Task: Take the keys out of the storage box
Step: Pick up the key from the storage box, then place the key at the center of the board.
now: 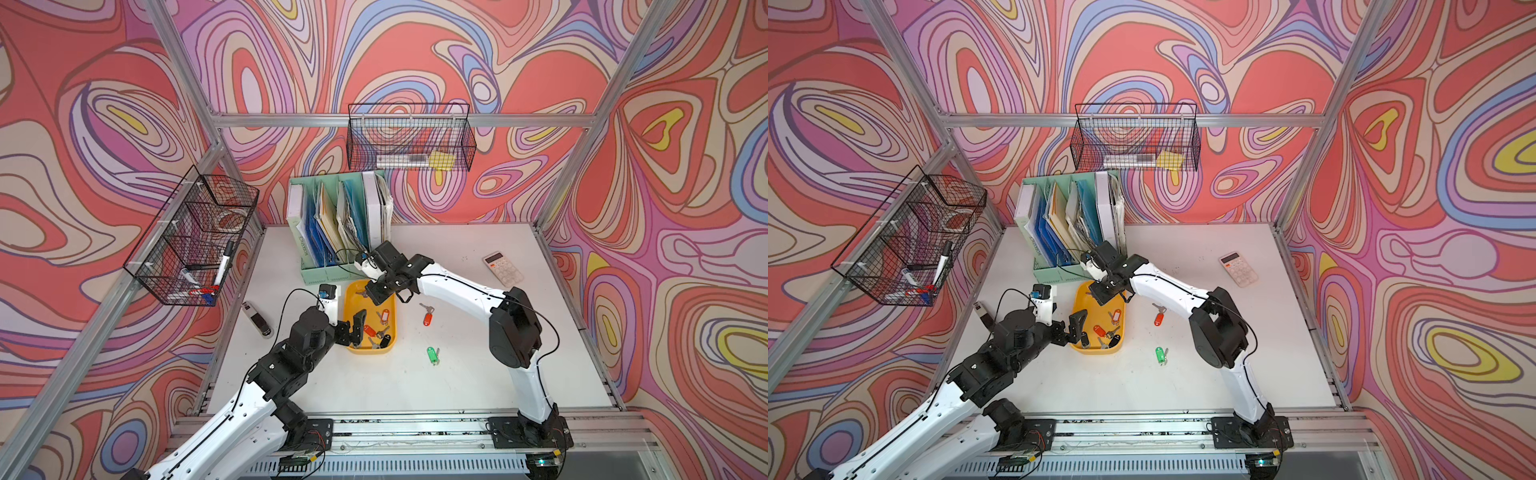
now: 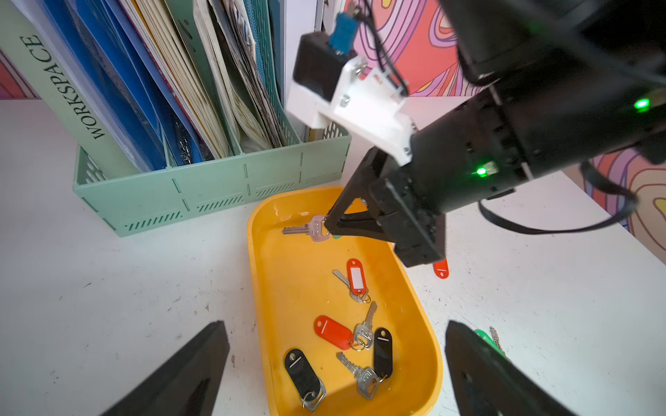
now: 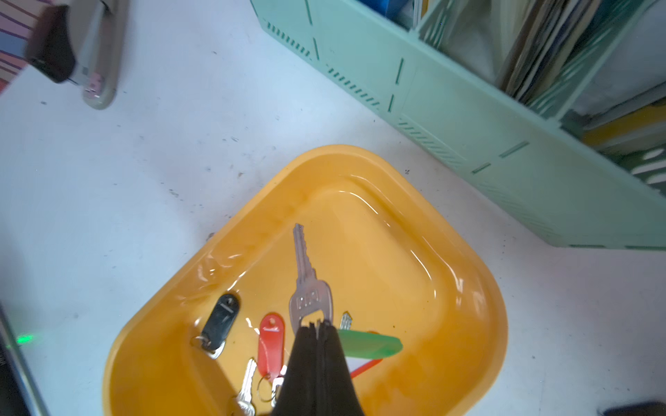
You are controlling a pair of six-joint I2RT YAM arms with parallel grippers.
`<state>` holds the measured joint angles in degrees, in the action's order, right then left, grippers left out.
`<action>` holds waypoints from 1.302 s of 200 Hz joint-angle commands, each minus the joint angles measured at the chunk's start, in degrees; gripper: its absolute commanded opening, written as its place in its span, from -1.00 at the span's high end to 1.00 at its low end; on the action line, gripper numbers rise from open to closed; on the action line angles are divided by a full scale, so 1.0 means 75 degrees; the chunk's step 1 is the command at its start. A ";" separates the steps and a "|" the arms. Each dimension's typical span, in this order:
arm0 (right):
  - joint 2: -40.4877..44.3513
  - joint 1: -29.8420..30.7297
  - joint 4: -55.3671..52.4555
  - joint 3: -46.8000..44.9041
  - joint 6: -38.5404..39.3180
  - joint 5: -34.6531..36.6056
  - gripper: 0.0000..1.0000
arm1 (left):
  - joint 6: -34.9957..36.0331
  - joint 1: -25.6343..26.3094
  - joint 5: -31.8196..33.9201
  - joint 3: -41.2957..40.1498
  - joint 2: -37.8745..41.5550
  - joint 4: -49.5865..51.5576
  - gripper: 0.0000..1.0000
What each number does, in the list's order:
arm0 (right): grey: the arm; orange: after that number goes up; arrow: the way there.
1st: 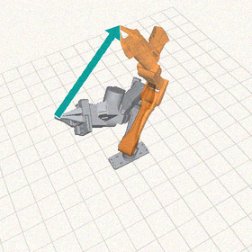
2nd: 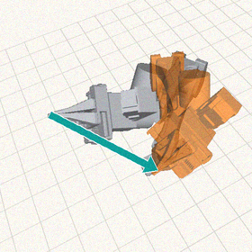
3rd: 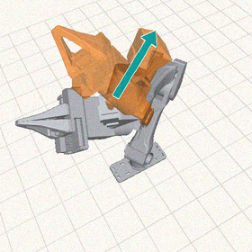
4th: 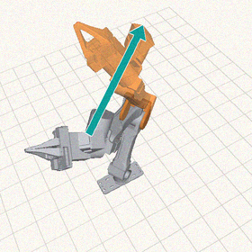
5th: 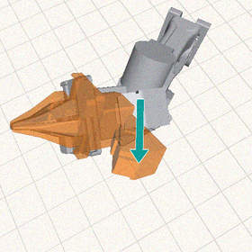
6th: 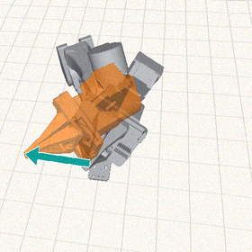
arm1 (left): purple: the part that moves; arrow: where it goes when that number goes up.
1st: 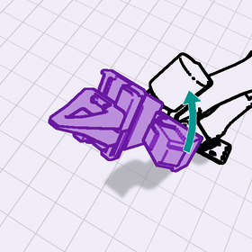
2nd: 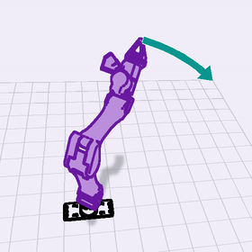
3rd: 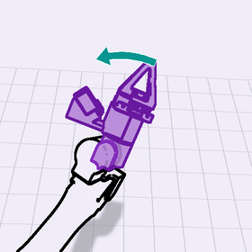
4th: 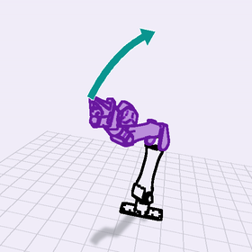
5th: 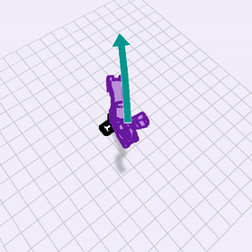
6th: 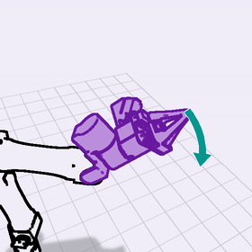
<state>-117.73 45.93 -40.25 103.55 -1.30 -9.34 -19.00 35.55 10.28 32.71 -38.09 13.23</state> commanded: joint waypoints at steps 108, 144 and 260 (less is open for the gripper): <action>0.4488 -0.0036 -0.2825 -0.3912 -0.1483 -0.0931 1.00 | 0.0788 -0.0012 0.0758 -0.0326 -0.0376 -0.2407 -0.99; 0.4801 -0.0133 -0.2924 -0.4967 -0.1954 -0.1254 1.00 | 0.0891 -0.0017 0.0850 -0.0240 -0.0876 -0.2913 -0.98; 0.4069 -0.0440 -0.2423 -0.6291 -0.1790 -0.1790 1.00 | 0.0835 -0.0017 0.0805 -0.0154 -0.1142 -0.2843 -0.98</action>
<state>-85.84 43.13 -60.45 57.14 -15.73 -21.93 -13.08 35.55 15.46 30.87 -46.65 -6.87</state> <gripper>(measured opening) 0.055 0.992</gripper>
